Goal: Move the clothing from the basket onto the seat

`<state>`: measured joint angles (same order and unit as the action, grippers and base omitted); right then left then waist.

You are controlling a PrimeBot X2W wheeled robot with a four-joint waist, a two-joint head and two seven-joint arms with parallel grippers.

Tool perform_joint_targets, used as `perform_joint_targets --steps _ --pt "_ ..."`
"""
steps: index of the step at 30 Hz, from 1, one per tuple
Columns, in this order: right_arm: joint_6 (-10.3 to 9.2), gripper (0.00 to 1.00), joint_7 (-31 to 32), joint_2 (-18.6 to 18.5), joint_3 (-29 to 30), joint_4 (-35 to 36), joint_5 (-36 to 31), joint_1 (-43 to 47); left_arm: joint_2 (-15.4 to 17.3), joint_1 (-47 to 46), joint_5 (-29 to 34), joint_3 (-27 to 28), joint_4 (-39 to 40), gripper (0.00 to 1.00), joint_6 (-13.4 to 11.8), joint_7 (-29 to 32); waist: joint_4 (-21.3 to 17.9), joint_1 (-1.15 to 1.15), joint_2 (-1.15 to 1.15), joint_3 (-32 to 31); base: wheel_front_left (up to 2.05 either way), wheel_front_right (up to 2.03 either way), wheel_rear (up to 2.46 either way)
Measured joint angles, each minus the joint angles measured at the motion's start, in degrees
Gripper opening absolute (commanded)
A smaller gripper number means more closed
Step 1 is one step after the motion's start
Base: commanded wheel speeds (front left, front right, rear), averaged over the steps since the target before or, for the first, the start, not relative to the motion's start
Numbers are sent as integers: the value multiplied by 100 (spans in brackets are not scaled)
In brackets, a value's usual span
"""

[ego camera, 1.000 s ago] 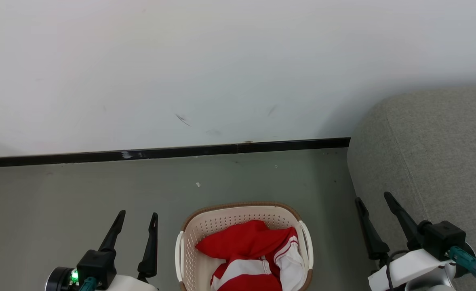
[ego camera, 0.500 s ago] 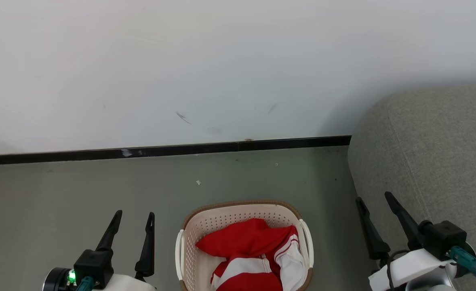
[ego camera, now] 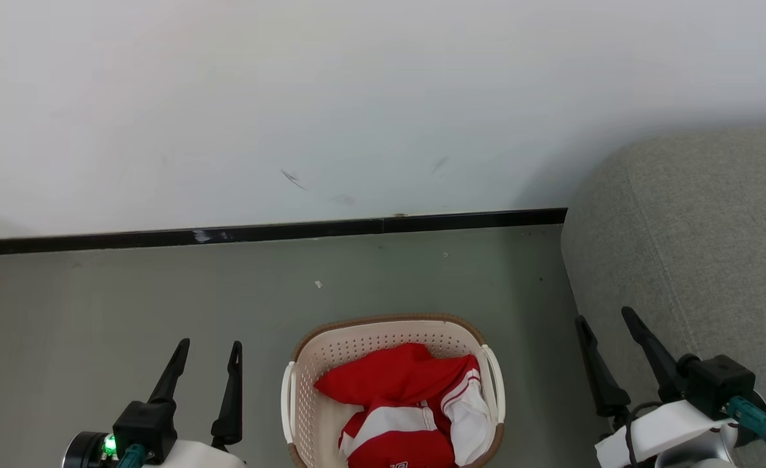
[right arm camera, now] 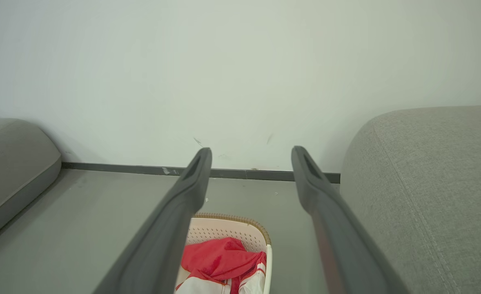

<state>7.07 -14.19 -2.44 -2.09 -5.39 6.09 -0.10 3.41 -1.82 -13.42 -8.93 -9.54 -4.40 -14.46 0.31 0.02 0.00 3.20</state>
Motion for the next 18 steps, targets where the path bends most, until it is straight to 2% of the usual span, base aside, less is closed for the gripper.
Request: perform_joint_targets --steps 8,18 --pt "0 100 0 4 97 134 44 125 92 -52 165 -103 -234 100 11 0 -28 0 0 152 0 0 0" --pt "0 100 -1 10 365 460 40 138 149 -638 313 -417 -670 100 212 57 -127 0 0 450 0 0 0"
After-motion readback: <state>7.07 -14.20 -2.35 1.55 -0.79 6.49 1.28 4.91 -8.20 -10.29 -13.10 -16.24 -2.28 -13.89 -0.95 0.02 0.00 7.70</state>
